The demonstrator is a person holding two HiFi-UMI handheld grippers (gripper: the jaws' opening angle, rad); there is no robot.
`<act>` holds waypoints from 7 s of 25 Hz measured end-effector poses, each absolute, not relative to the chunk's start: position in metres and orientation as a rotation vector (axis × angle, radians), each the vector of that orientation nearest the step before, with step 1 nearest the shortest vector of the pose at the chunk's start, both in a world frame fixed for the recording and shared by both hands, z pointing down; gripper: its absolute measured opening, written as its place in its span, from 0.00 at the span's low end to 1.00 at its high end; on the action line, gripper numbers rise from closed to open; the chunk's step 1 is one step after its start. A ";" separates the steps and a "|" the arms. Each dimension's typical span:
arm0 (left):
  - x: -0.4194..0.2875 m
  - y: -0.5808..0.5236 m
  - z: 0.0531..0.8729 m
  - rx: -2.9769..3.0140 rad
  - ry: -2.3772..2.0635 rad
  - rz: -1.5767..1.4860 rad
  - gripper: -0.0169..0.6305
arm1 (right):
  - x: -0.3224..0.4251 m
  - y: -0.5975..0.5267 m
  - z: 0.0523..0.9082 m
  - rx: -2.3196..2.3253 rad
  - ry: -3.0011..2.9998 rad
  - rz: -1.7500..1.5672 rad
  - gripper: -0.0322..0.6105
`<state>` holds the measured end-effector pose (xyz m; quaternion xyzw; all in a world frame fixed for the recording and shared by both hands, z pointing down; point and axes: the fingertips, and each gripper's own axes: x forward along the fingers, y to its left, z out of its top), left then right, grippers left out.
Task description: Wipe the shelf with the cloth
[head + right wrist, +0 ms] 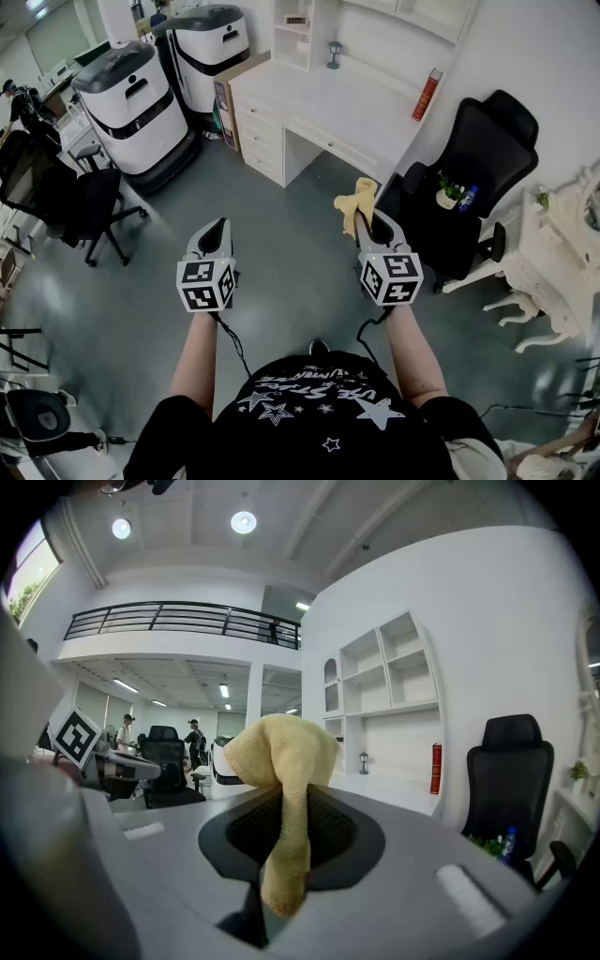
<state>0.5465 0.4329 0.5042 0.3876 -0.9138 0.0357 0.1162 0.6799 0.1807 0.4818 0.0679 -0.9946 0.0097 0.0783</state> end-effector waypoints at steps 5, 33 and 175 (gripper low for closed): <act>0.537 0.437 0.509 1.167 -2.660 0.095 0.03 | 0.668 0.186 0.491 0.219 -2.967 0.046 0.17; 0.287 0.227 0.505 1.168 -2.664 0.150 0.03 | 0.363 -0.008 0.497 0.140 -3.041 0.180 0.18; -0.308 -0.255 0.147 2.207 -2.488 0.087 0.03 | -0.286 -0.361 0.018 0.488 -3.334 -0.422 0.17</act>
